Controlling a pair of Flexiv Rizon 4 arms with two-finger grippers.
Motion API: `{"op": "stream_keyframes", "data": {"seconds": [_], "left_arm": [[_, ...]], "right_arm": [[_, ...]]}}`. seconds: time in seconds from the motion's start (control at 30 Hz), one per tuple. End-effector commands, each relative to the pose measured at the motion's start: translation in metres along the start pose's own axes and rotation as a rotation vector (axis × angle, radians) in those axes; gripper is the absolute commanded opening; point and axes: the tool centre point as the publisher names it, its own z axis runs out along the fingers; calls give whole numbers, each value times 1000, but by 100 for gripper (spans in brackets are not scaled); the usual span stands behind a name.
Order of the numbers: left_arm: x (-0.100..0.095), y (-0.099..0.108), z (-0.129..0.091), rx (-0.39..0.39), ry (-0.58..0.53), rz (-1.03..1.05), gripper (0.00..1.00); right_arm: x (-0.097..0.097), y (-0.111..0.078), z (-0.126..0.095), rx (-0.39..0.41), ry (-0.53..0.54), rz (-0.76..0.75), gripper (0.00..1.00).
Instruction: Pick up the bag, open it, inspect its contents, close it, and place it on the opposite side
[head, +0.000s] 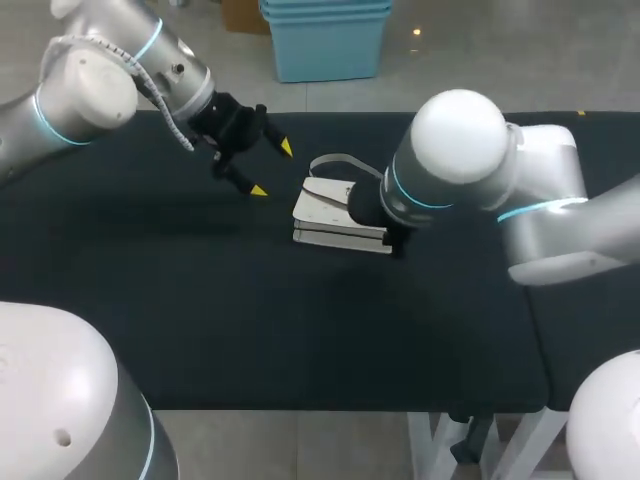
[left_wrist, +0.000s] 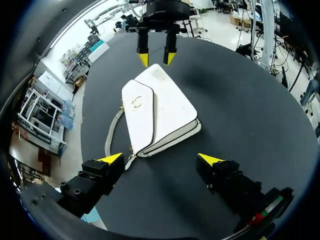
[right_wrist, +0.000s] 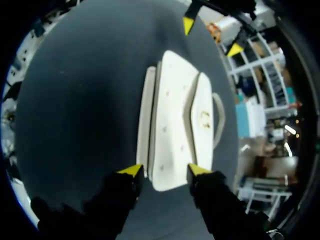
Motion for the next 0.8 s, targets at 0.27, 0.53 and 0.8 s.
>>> {"op": "stream_keyframes", "data": {"seconds": [0.27,0.53,0.8], "left_arm": [[-9,3,6,44,53,41,100],[-12,0,15,35,79,51,100],[-15,0,23,26,93,58,100]], "right_arm": [[4,-8,19,-7,-57,4,49],[-1,-10,26,-8,-64,2,36],[1,-5,26,-23,-70,-1,30]]}}
